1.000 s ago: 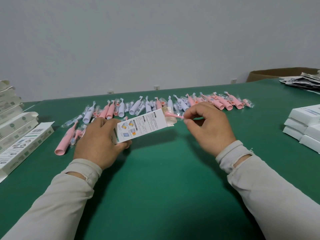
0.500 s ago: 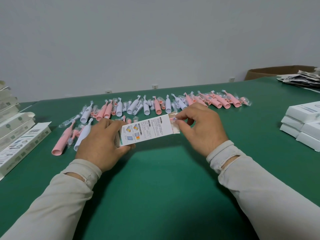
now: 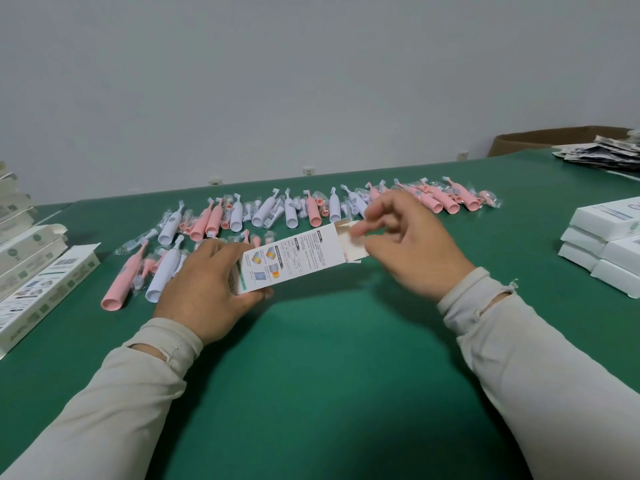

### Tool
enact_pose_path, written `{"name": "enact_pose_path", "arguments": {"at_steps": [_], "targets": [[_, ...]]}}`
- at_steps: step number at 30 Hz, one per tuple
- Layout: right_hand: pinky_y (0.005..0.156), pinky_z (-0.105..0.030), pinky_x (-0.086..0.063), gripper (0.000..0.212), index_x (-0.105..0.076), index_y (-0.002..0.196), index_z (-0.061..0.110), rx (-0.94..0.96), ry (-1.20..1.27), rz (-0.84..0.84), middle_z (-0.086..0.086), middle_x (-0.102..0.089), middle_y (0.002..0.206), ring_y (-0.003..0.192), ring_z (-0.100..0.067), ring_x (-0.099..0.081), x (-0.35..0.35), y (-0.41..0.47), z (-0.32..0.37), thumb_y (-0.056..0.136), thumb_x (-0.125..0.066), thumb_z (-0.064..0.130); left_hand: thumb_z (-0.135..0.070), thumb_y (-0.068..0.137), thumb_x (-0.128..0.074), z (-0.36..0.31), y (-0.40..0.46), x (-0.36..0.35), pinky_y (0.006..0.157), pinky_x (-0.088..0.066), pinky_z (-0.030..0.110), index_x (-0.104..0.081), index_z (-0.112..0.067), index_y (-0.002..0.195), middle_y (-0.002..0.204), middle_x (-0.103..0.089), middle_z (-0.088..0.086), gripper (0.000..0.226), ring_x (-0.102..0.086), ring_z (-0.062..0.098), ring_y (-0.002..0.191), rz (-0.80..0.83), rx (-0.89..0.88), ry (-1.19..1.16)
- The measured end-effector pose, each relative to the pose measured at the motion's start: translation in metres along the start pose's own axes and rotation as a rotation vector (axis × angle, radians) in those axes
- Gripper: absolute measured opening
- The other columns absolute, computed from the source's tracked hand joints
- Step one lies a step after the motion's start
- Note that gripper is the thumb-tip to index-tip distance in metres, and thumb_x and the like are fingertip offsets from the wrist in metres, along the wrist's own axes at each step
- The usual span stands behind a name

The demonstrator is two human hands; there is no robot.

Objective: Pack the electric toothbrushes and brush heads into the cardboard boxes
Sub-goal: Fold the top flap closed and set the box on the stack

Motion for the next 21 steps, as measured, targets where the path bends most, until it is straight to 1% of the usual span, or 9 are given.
{"name": "enact_pose_path", "arguments": {"at_steps": [2, 4, 6, 8, 10, 12, 16, 19, 21], "targets": [[0.066, -0.017, -0.045, 0.061, -0.047, 0.130, 0.044, 0.111, -0.291, 0.042, 0.013, -0.057, 0.123, 0.069, -0.004, -0.053, 0.009, -0.001, 0.001, 0.075, -0.068, 0.028, -0.057, 0.073, -0.077, 0.002, 0.000, 0.000, 0.079, -0.039, 0.033, -0.052, -0.035, 0.134, 0.111, -0.047, -0.011, 0.069, -0.043, 0.009, 0.099, 0.000, 0.010, -0.017], [0.078, -0.016, -0.046, 0.073, -0.036, 0.141, 0.055, 0.116, -0.443, 0.171, 0.019, -0.045, 0.130, 0.092, 0.002, -0.056, 0.003, -0.003, -0.004, 0.079, -0.069, 0.034, -0.056, 0.073, -0.078, 0.002, 0.000, 0.000, 0.079, -0.039, 0.033, -0.053, -0.035, 0.133, 0.109, -0.047, -0.011, 0.068, -0.044, 0.011, 0.098, 0.003, 0.009, -0.024], [0.078, -0.012, -0.044, 0.060, -0.043, 0.136, 0.057, 0.123, -0.401, 0.207, 0.024, -0.049, 0.125, 0.093, 0.004, -0.056, -0.005, -0.004, -0.007, 0.089, -0.068, 0.028, -0.055, 0.073, -0.078, 0.002, 0.000, -0.001, 0.079, -0.037, 0.032, -0.054, -0.035, 0.133, 0.108, -0.047, -0.011, 0.068, -0.043, 0.010, 0.097, -0.001, 0.012, -0.032], [0.073, -0.010, -0.043, 0.047, -0.050, 0.118, 0.063, 0.136, -0.317, 0.141, 0.030, -0.054, 0.115, 0.086, 0.003, -0.057, -0.007, -0.003, -0.006, 0.093, -0.066, 0.026, -0.055, 0.072, -0.078, 0.001, 0.000, 0.000, 0.078, -0.037, 0.032, -0.054, -0.034, 0.132, 0.107, -0.047, -0.011, 0.068, -0.043, 0.010, 0.096, -0.006, 0.011, -0.036], [0.074, -0.014, -0.046, 0.041, -0.054, 0.107, 0.065, 0.151, -0.293, 0.065, 0.027, -0.059, 0.109, 0.083, -0.002, -0.059, -0.007, -0.004, -0.004, 0.094, -0.065, 0.028, -0.056, 0.072, -0.078, 0.000, -0.001, -0.001, 0.080, -0.040, 0.033, -0.054, -0.033, 0.133, 0.108, -0.047, -0.010, 0.070, -0.045, 0.012, 0.098, -0.005, 0.004, -0.031], [0.078, -0.018, -0.048, 0.034, -0.061, 0.112, 0.058, 0.149, -0.271, 0.024, 0.023, -0.063, 0.109, 0.083, -0.007, -0.060, -0.010, -0.005, -0.005, 0.095, -0.064, 0.029, -0.055, 0.072, -0.078, -0.001, -0.001, -0.001, 0.083, -0.042, 0.035, -0.053, -0.032, 0.134, 0.109, -0.047, -0.009, 0.071, -0.045, 0.014, 0.102, -0.002, 0.004, -0.035], [0.071, -0.010, -0.041, 0.028, -0.070, 0.120, 0.035, 0.148, -0.257, -0.011, 0.017, -0.065, 0.104, 0.077, -0.001, -0.052, -0.014, -0.007, -0.006, 0.094, -0.066, 0.026, -0.056, 0.072, -0.078, -0.002, -0.002, -0.001, 0.085, -0.044, 0.037, -0.053, -0.031, 0.134, 0.112, -0.047, -0.009, 0.072, -0.045, 0.014, 0.104, 0.004, -0.003, -0.022], [0.069, -0.010, -0.040, 0.027, -0.069, 0.118, 0.036, 0.132, -0.238, -0.005, 0.024, -0.064, 0.102, 0.072, 0.002, -0.051, -0.013, -0.007, -0.005, 0.094, -0.066, 0.024, -0.058, 0.072, -0.077, -0.003, -0.002, -0.001, 0.086, -0.046, 0.038, -0.053, -0.031, 0.133, 0.114, -0.049, -0.008, 0.071, -0.044, 0.013, 0.103, 0.013, -0.012, -0.026], [0.075, -0.015, -0.046, 0.033, -0.063, 0.124, 0.040, 0.130, -0.239, -0.001, 0.026, -0.062, 0.107, 0.081, -0.002, -0.059, -0.012, -0.007, -0.003, 0.096, -0.063, 0.024, -0.058, 0.072, -0.077, -0.004, -0.001, -0.002, 0.085, -0.045, 0.037, -0.053, -0.032, 0.133, 0.112, -0.049, -0.008, 0.071, -0.043, 0.012, 0.100, 0.020, -0.004, -0.037]]}}
Point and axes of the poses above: each hand's wrist, its own y-axis towards the middle knuckle, its own x-axis out of the back of the hand, z = x × y, the point moved 5 cm from there along y, towards the middle knuckle
